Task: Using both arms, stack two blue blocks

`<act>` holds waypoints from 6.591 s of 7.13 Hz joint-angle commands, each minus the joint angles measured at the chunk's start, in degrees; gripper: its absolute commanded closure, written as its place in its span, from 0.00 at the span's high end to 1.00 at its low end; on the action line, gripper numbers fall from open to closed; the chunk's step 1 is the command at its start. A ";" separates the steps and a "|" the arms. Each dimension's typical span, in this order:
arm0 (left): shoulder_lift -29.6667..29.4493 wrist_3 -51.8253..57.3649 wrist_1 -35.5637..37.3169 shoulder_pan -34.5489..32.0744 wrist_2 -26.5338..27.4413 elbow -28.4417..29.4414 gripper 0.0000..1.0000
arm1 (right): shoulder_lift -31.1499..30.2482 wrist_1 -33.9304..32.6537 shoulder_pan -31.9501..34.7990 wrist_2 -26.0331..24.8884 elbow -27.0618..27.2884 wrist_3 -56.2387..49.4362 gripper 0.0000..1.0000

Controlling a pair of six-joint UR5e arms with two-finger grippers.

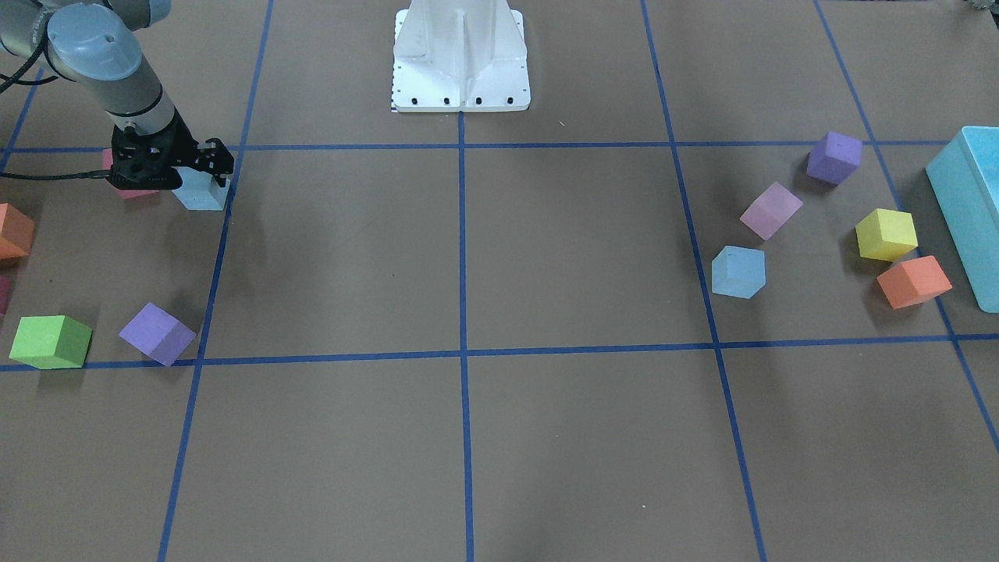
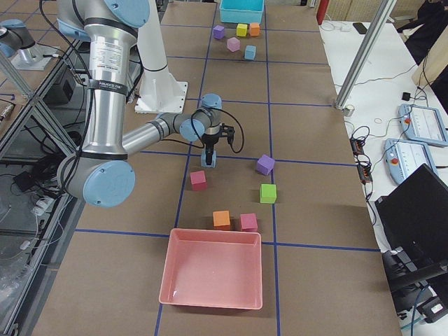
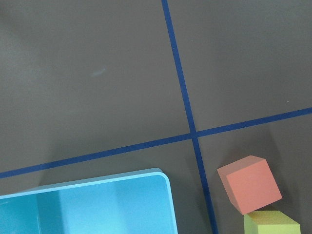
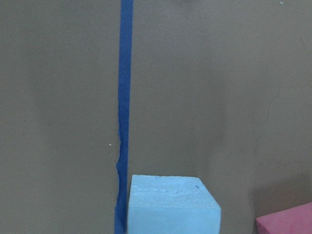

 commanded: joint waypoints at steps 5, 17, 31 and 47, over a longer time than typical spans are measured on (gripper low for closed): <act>0.00 0.00 0.00 0.00 0.09 0.00 0.98 | 0.24 2.57 -1.81 -0.61 -1.16 2.80 0.83; 0.00 -0.09 0.00 0.00 -0.18 -0.18 0.98 | 12.05 -1.80 3.10 3.60 -1.42 3.44 0.57; 0.00 -1.05 0.26 0.09 -0.44 0.18 0.98 | 58.87 -15.48 -2.96 -12.66 -35.95 -0.88 0.57; -0.26 -1.14 0.44 0.09 -0.96 -0.26 0.98 | 56.43 -9.12 13.06 6.10 -40.10 -4.94 1.00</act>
